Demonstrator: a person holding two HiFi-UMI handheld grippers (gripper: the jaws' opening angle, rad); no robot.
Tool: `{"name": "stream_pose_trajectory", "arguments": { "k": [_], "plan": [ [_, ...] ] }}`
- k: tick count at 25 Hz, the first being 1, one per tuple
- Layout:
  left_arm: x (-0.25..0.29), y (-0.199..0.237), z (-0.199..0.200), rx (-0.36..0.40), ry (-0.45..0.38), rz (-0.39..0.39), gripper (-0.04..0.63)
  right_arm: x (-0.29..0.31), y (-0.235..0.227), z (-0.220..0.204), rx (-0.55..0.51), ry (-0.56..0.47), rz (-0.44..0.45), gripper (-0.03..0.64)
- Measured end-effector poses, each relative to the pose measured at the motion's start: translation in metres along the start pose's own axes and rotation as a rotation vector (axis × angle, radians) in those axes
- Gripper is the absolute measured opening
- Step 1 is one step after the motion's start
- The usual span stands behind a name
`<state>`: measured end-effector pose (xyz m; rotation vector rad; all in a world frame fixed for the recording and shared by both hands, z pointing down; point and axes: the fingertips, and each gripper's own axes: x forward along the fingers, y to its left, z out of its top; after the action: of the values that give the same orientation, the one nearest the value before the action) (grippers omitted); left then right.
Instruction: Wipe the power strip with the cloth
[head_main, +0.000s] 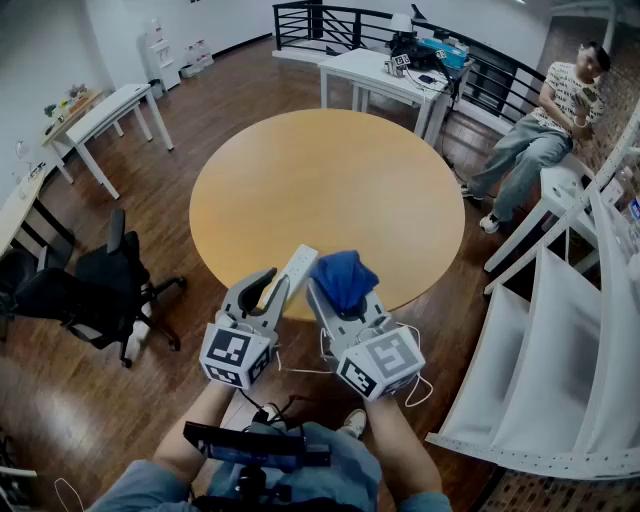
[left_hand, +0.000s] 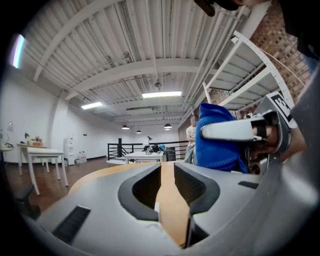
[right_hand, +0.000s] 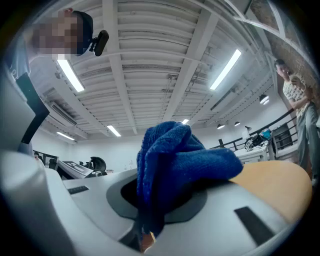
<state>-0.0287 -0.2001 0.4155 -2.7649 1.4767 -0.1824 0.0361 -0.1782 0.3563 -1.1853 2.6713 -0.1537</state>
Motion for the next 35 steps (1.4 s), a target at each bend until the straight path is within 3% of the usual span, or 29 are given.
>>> {"name": "stream_pose_trajectory", "arguments": {
  "k": [7, 20, 24, 35],
  "plan": [
    [0.010, 0.013, -0.052, 0.004, 0.073, 0.017, 0.164, -0.002, -0.003, -0.006, 0.005, 0.015, -0.013, 0.061],
    [0.031, 0.034, -0.170, -0.109, 0.321, 0.073, 0.295, -0.001, -0.009, -0.017, 0.008, 0.061, -0.023, 0.061],
    [0.037, 0.043, -0.202, -0.130, 0.387, 0.107, 0.309, 0.001, -0.013, -0.021, 0.006, 0.081, -0.028, 0.061],
    [0.063, 0.052, -0.237, -0.113, 0.417, 0.160, 0.313, 0.006, -0.034, -0.026, 0.000, 0.115, -0.047, 0.061]
  ]
}}
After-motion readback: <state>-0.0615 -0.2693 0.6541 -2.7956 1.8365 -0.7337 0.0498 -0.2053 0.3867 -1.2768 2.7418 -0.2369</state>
